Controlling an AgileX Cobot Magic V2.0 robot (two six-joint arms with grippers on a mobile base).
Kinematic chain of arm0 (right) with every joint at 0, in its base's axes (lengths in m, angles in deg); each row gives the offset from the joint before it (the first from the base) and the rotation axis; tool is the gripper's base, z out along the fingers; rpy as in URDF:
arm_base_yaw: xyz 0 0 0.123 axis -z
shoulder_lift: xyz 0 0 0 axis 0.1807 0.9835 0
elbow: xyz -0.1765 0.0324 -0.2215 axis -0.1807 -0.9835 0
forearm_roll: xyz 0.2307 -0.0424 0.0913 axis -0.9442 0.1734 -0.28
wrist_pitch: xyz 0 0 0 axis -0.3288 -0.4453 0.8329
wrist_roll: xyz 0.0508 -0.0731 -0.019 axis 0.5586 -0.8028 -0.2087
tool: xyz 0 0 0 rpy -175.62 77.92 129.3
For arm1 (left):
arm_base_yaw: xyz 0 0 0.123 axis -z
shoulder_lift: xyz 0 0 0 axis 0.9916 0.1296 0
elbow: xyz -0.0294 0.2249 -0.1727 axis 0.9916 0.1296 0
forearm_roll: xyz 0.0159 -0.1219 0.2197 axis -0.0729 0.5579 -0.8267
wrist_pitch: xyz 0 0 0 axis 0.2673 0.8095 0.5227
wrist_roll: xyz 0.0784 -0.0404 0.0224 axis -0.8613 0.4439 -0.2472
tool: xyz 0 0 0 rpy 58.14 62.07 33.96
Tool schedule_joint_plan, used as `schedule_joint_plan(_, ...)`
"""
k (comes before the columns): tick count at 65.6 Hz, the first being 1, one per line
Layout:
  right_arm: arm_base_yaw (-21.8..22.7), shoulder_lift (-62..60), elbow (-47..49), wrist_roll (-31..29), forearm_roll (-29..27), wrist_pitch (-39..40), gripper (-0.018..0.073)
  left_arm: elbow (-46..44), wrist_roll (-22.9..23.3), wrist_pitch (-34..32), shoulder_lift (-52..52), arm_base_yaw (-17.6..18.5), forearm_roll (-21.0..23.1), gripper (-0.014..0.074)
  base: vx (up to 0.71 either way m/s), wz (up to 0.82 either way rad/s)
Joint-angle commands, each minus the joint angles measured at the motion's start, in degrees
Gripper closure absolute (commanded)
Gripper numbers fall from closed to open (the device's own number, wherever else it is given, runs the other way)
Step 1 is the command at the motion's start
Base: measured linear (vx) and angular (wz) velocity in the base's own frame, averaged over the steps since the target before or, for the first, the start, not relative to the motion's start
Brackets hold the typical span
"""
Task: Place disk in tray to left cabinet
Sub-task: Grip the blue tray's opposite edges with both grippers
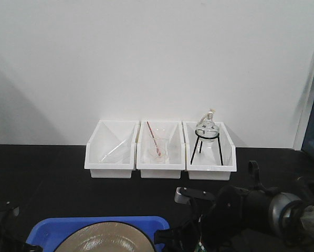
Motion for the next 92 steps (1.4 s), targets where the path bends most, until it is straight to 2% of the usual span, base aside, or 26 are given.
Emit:
schedule_joint_plan(1,0.32,-1.66,3.47,-1.61,-1.41,-0.11,0.0118,-1.44,-0.67,-0.6,-1.92,0.28,2.25,0.0235,0.0,0.0)
schedule_joint_plan(23,0.32,1.33,5.32,-1.61,-1.96,-2.21,0.0145,-1.44,-1.28,-0.24,-1.92,0.28,2.32,0.0236,0.0,0.0)
schedule_joint_plan(37,-0.35,1.96,5.64,-5.11,-6.14,-1.95,0.0164,-1.44,-2.4,-0.91,-0.62,0.51,5.46,0.0236,0.0,0.0)
schedule_joint_plan(48,-1.23,2.87,5.64,-5.26,-7.11,-2.26,0.0164,-1.44,-5.78,-0.32,1.12,1.04,8.92,0.0236,0.0,0.0)
schedule_joint_plan(57,-1.96,3.49,5.64,-5.26,-7.95,-2.19,0.0178,-1.44,-5.8,-0.25,1.14,2.04,9.77,0.0237,0.0,0.0)
schedule_joint_plan(64,-2.27,3.75,5.64,-5.26,-9.31,-2.58,0.0225,-1.44,-5.8,1.12,1.14,3.11,9.77,0.0246,0.0,0.0)
schedule_joint_plan(73,-2.47,3.75,5.64,-5.01,-9.16,-3.37,0.0342,-1.44,-5.8,3.24,1.14,4.28,10.03,0.0289,0.0,0.0)
schedule_joint_plan(85,-2.29,3.75,5.64,-2.6,-9.21,-4.79,0.0515,-2.92,-5.69,7.56,1.14,4.29,13.14,0.0445,0.0,0.0)
schedule_joint_plan(90,-2.29,3.75,5.64,-2.02,-9.61,-5.17,0.0575,-4.22,-5.69,9.9,1.14,4.29,14.33,0.0514,0.0,0.0)
schedule_joint_plan(92,-2.29,3.75,5.64,-1.74,-9.94,-5.48,0.0574,-5.03,-5.69,11.17,1.14,4.29,14.83,0.0549,0.0,0.0)
